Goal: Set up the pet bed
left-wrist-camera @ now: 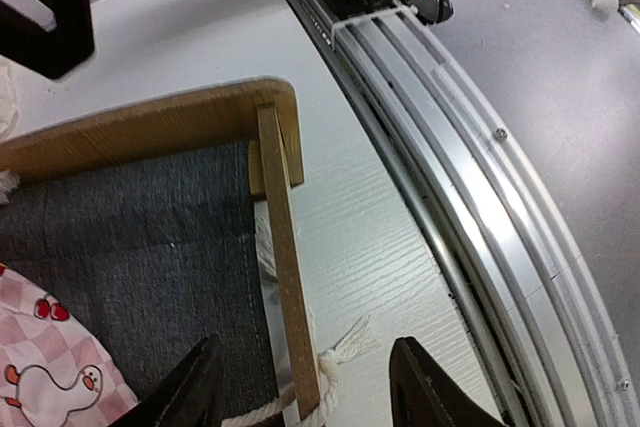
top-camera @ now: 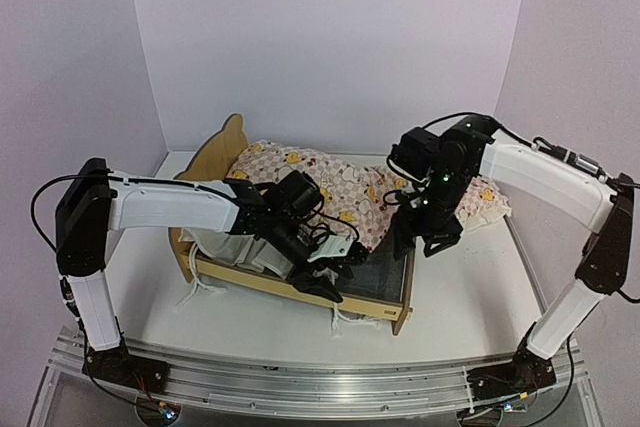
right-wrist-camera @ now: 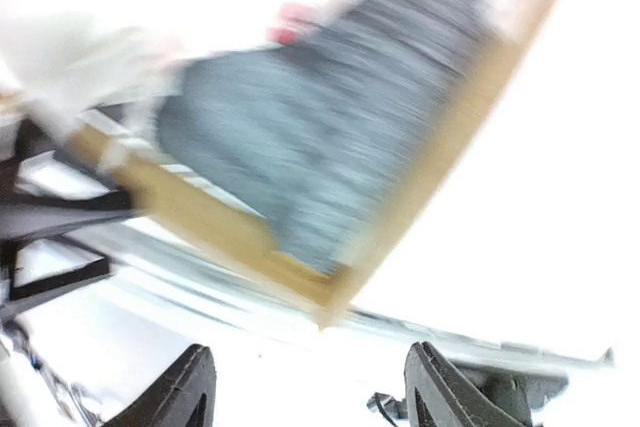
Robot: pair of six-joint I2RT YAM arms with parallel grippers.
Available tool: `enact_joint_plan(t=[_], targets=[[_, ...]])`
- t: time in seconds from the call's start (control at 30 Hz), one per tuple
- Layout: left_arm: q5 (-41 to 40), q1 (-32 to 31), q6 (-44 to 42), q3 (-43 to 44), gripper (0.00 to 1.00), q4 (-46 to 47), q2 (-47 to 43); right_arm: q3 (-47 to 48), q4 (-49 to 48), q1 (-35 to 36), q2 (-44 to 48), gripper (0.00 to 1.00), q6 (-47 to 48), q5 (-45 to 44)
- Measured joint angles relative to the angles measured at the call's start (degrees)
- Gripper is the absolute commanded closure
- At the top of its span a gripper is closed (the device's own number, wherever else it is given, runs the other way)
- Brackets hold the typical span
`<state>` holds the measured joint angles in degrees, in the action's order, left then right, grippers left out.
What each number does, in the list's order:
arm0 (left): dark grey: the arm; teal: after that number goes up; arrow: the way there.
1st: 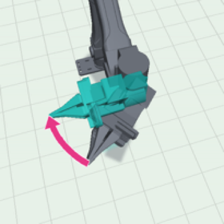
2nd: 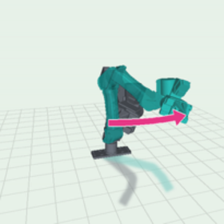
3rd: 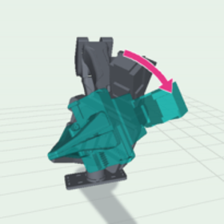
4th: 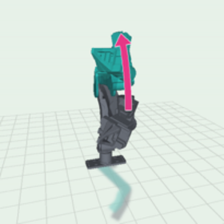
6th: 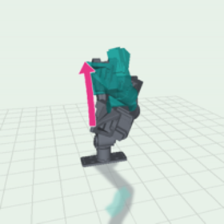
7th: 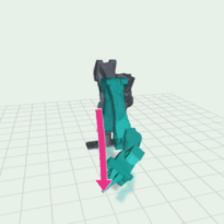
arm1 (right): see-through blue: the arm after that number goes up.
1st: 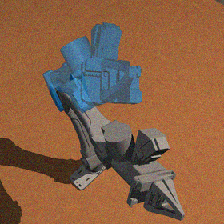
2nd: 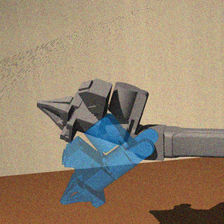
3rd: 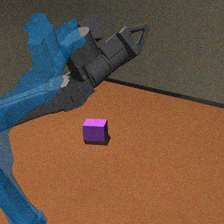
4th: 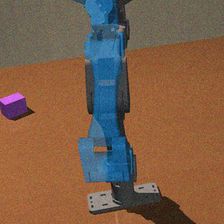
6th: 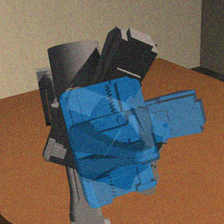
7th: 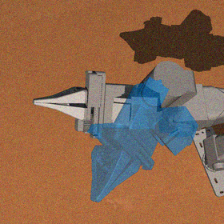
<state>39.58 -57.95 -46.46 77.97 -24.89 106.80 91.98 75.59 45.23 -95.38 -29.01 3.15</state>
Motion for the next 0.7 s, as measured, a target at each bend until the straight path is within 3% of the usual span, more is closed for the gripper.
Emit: enact_joint_plan(t=[0.13, 0.27, 0.33, 0.53, 0.7], targets=[[2.75, 0.08, 0.87, 5.33, 0.37, -3.86, -0.38, -6.16, -1.77, -5.29, 0.03, 0.48, -2.5, -3.96], [4.73, 1.3, 3.46, 8.1, 0.37, -6.72, -2.75, -12.7, -8.44, -9.77, -2.27, 0.67, -4.73, -5.65], [4.85, 3.04, 4.4, 8.16, 0.37, -7.92, -4.44, -13.88, -11.47, -10.68, -3.47, 0.7, -5.75, -5.3], [2.51, 11.17, 6.18, 5.1, 0.37, -9.11, -8.66, -12.0, -14.32, -11.74, -7.17, 0.82, -5.53, -4.93], [-1.54, 13.83, 6.52, 0.53, 0.37, -9.17, -10.44, -3.15, -13.58, -14.28, -15.51, 0.88, -3.42, -4.74]])
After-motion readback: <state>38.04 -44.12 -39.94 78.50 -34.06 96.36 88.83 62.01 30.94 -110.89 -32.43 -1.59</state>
